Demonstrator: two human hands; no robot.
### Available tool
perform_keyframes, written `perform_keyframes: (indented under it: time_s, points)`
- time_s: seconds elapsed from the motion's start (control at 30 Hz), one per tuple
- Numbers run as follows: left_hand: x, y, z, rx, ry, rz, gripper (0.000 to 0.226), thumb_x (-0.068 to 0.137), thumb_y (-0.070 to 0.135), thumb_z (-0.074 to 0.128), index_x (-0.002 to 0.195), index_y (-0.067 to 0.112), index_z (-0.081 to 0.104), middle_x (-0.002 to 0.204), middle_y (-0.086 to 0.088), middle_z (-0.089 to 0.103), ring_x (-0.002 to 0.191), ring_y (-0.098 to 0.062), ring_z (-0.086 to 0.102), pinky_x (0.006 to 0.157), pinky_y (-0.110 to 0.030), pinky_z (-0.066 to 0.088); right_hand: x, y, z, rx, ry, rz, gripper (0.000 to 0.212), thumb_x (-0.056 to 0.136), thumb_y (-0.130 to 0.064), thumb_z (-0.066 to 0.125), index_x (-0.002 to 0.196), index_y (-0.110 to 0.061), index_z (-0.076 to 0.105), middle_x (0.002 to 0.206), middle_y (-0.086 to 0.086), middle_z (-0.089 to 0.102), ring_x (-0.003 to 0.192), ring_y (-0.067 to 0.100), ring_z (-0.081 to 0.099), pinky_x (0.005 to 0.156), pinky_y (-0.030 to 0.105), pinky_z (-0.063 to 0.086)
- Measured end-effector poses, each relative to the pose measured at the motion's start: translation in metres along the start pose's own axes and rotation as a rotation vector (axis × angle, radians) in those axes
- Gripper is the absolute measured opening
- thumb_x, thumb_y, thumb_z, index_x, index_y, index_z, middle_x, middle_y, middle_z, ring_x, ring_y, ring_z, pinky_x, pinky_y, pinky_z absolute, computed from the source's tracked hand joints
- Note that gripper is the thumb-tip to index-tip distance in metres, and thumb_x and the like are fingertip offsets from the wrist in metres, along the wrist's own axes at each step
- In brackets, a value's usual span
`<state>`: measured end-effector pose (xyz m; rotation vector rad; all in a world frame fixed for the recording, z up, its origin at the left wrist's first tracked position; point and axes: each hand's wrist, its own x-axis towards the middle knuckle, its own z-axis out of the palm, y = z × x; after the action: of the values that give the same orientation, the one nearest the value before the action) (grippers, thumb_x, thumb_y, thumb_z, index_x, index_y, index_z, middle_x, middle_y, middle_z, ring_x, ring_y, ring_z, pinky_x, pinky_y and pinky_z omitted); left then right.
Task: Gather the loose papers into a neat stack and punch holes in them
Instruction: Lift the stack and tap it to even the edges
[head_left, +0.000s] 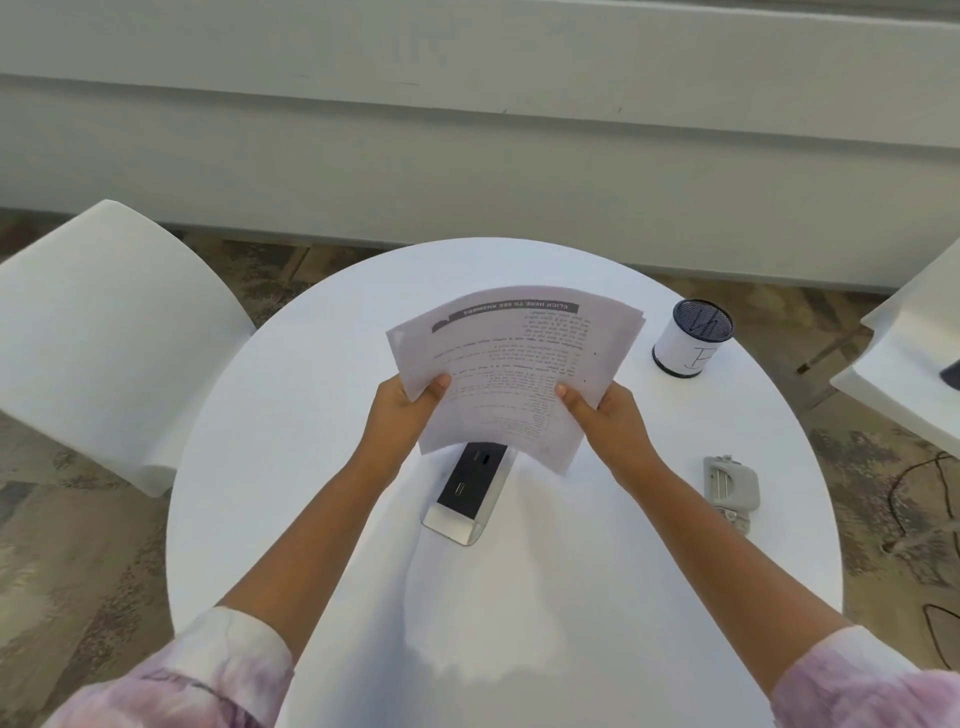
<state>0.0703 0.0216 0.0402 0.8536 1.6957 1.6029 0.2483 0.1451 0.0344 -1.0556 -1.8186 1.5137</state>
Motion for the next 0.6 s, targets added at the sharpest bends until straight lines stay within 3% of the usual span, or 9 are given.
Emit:
perform_keyframes:
  time_s: [0.3, 0.43, 0.6]
  points:
    - [-0.004, -0.011, 0.003, 0.029, -0.001, -0.039, 0.016, 0.09, 0.021, 0.053, 0.098, 0.034, 0.053, 0.095, 0.007, 0.061, 0.089, -0.011, 0.057, 0.07, -0.022, 0.049, 0.0, 0.001, 0.003, -0.018, -0.004, -0.014, 0.021, 0.09, -0.023, 0.054, 0.111, -0.023, 0.055, 0.105, 0.001, 0.063, 0.097, 0.023, 0.061, 0.085, 0.04, 0.054]
    - [-0.002, -0.012, 0.001, 0.066, -0.007, -0.029, 0.013, 0.09, 0.023, 0.052, 0.101, 0.029, 0.055, 0.096, 0.003, 0.062, 0.09, -0.017, 0.059, 0.074, -0.029, 0.052, 0.001, 0.002, 0.004, -0.024, -0.014, -0.022, 0.025, 0.09, -0.023, 0.055, 0.115, -0.019, 0.056, 0.108, 0.003, 0.064, 0.1, 0.025, 0.062, 0.086, 0.04, 0.054]
    - [0.0, -0.018, -0.002, -0.045, 0.069, -0.095, 0.016, 0.091, 0.024, 0.05, 0.105, 0.019, 0.058, 0.095, 0.002, 0.065, 0.091, -0.022, 0.061, 0.076, -0.031, 0.052, 0.001, 0.011, 0.005, -0.17, -0.027, -0.038, 0.039, 0.086, -0.037, 0.057, 0.122, -0.025, 0.048, 0.116, -0.005, 0.059, 0.105, 0.018, 0.059, 0.088, 0.04, 0.053]
